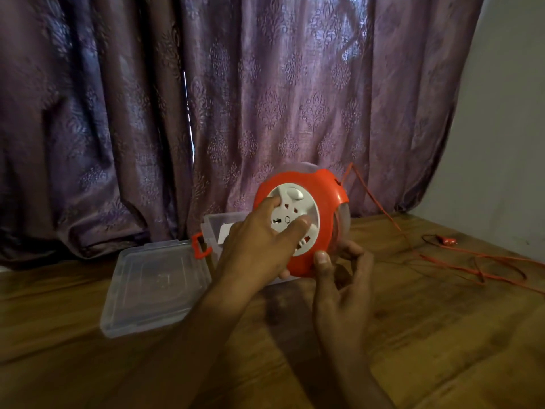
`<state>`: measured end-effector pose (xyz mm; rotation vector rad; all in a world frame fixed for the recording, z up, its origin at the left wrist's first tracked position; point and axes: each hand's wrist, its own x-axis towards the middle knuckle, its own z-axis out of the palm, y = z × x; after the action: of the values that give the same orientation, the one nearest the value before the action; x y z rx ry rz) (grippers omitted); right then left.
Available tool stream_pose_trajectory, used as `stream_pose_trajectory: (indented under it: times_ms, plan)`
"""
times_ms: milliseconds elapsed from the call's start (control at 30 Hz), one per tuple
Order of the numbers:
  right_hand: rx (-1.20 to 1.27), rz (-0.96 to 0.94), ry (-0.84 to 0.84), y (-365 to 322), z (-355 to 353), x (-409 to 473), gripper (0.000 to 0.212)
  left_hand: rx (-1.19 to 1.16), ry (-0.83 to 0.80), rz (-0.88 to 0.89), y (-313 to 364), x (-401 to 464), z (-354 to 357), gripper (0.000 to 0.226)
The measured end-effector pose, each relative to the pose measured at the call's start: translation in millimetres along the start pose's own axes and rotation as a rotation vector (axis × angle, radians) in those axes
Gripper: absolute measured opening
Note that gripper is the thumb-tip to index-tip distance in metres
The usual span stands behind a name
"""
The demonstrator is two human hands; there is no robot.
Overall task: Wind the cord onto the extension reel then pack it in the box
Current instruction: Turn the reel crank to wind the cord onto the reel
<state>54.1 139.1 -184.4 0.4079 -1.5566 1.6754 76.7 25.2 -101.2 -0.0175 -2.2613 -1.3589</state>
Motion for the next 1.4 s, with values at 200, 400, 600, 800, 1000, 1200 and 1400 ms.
stream_pose_trajectory:
  times_ms: [200, 400, 600, 800, 1000, 1200, 1400]
  plan:
    - [-0.034, -0.037, -0.038, 0, 2, -5, 0.022, 0.129, 0.165, 0.003, -8, -1, 5, 0.062]
    - [0.068, 0.111, -0.002, 3, 2, 1, 0.022, 0.673, 0.082, 0.363, -11, -7, 6, 0.064]
    - [0.099, 0.190, 0.016, 7, 1, 4, 0.020, 0.486, -0.037, 0.420, -10, 1, -6, 0.069]
    - [0.112, 0.171, 0.046, 5, -1, 5, 0.026, 0.256, 0.246, 0.252, 1, -1, -11, 0.029]
    - [-0.009, 0.031, 0.007, -1, -1, -1, 0.021, 0.044, 0.075, 0.006, -1, 4, -7, 0.041]
    - [-0.063, -0.055, -0.057, -3, 3, -8, 0.022, -0.170, 0.003, -0.153, -6, 5, -7, 0.049]
    - [-0.107, -0.125, -0.047, -3, 3, -11, 0.025, -0.142, 0.096, -0.168, -7, 1, 8, 0.053]
